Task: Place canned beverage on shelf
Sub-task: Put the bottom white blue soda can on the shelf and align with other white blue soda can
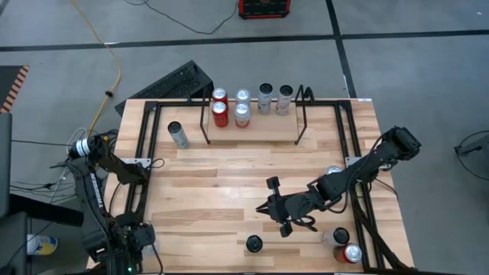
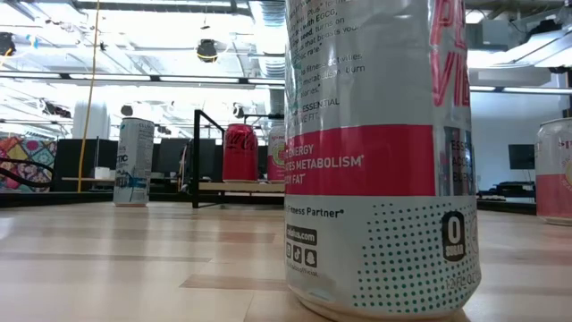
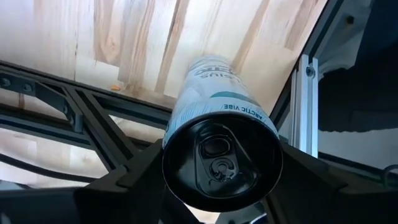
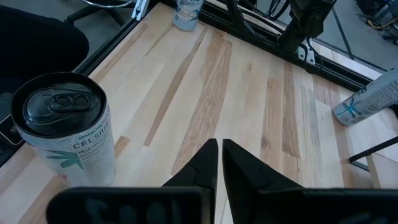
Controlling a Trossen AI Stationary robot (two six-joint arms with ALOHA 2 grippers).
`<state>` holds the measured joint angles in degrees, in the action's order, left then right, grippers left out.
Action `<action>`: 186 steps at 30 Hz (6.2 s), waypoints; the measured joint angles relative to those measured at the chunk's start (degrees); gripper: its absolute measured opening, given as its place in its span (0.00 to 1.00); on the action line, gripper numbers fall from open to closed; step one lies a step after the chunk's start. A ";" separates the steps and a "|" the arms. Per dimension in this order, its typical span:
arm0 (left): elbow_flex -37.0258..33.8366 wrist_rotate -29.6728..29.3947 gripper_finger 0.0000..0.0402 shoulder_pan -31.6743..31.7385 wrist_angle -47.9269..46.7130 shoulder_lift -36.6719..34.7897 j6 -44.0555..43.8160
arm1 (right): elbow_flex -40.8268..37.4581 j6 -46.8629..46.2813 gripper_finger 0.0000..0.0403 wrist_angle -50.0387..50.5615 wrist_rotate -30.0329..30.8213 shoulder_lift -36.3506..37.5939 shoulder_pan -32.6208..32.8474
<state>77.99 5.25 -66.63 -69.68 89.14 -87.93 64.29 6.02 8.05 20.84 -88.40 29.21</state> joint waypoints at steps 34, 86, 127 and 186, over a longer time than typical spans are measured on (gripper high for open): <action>7.74 0.32 0.58 65.89 6.69 0.14 101.65 | 0.00 3.25 0.12 6.26 0.07 0.00 -0.19; 50.97 -1.71 0.94 73.41 -20.27 25.31 100.03 | -25.41 -12.09 0.12 -13.48 4.13 15.32 0.94; -75.48 -16.35 0.94 53.16 91.86 -59.34 79.27 | -5.73 -10.64 0.15 -19.58 -2.97 1.94 -17.21; -77.34 -16.64 0.94 52.21 94.64 -62.90 94.82 | 6.57 0.73 0.84 -13.76 -29.94 -11.41 -32.04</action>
<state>0.64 -11.39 -14.41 24.96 26.24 6.90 70.87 6.75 -5.70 -9.10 -99.81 -2.83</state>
